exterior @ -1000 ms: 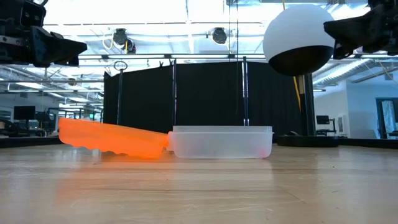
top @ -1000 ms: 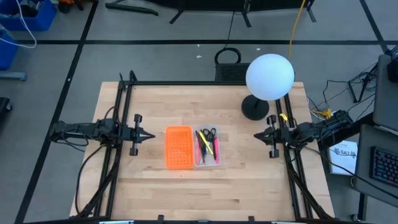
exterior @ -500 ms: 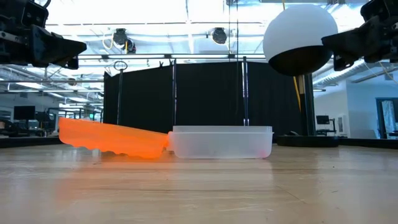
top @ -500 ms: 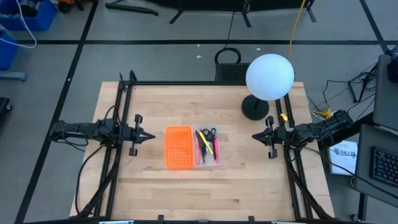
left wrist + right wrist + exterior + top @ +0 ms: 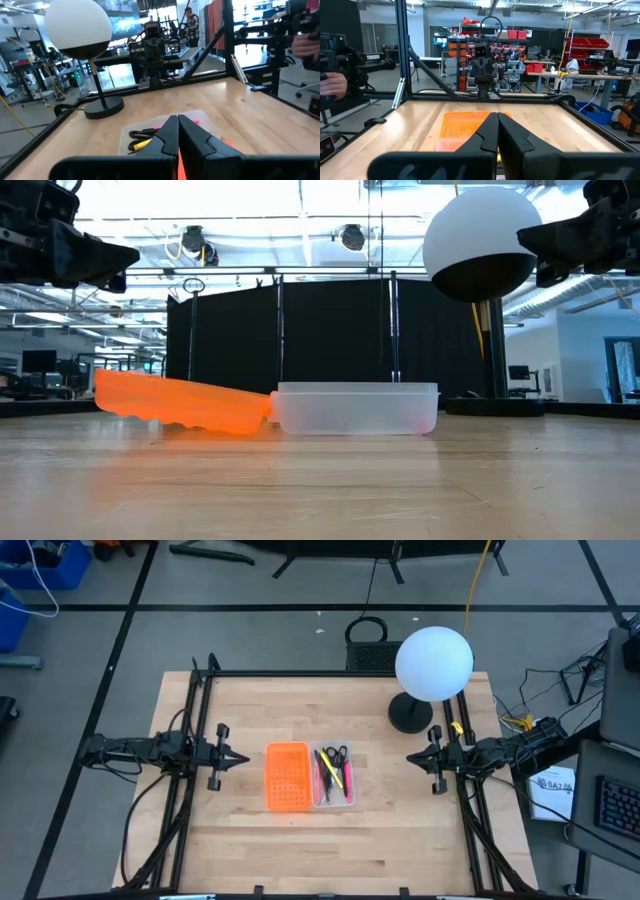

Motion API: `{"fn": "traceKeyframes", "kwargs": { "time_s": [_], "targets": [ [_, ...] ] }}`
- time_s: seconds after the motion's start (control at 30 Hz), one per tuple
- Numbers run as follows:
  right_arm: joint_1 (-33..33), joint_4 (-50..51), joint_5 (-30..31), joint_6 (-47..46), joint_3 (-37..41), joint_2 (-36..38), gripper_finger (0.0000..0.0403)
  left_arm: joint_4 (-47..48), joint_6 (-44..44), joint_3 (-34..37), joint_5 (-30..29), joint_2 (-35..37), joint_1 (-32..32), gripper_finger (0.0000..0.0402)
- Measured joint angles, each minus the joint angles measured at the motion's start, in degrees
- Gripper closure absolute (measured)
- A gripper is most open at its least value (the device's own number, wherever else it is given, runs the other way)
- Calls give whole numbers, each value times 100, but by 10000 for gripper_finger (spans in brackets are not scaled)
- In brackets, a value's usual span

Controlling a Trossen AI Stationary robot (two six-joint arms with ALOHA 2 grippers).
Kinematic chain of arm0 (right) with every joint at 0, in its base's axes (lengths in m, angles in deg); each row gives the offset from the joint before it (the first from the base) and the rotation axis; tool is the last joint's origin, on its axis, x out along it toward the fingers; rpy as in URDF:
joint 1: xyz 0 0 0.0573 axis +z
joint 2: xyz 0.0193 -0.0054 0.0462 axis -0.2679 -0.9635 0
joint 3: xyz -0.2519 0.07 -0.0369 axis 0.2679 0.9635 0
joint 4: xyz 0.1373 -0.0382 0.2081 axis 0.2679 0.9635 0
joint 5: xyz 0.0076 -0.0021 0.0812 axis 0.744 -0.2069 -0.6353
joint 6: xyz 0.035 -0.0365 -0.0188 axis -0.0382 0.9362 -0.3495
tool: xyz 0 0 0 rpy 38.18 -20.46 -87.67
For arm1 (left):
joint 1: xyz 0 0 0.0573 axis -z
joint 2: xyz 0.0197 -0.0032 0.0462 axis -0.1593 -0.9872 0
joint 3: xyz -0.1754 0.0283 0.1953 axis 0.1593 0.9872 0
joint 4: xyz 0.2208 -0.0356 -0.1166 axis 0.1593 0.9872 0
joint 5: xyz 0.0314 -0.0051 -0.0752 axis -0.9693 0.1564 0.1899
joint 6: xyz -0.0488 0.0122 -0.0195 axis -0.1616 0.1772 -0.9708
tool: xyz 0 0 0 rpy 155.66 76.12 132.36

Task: Pick & place school supplies into a supply box
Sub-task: Return to Home Position

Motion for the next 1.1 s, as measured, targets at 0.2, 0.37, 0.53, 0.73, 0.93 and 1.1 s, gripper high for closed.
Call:
{"fn": "traceKeyframes", "kwargs": {
  "time_s": [0.2, 0.37, 0.53, 0.73, 0.93, 1.1],
  "targets": [
    [0, 0, -23, -15, 0, 0, 403, 0, -46, 0, 0, 0, 0, 384],
    [0, 0, -24, -17, 0, 0, 403, -2, -28, 0, 0, 0, 0, 383],
    [0, 0, -26, -17, 0, 0, 403, -2, -28, 0, 0, 0, 0, 383],
    [0, 0, -26, -17, 0, 0, 403, -2, -28, 0, 0, 0, 0, 382],
    [0, 0, -28, -17, 0, 0, 403, -4, -26, 0, 0, 0, 0, 382],
    [0, 0, -28, -17, 0, 0, 403, -4, -24, 0, 2, 0, 0, 382]
  ]
}}
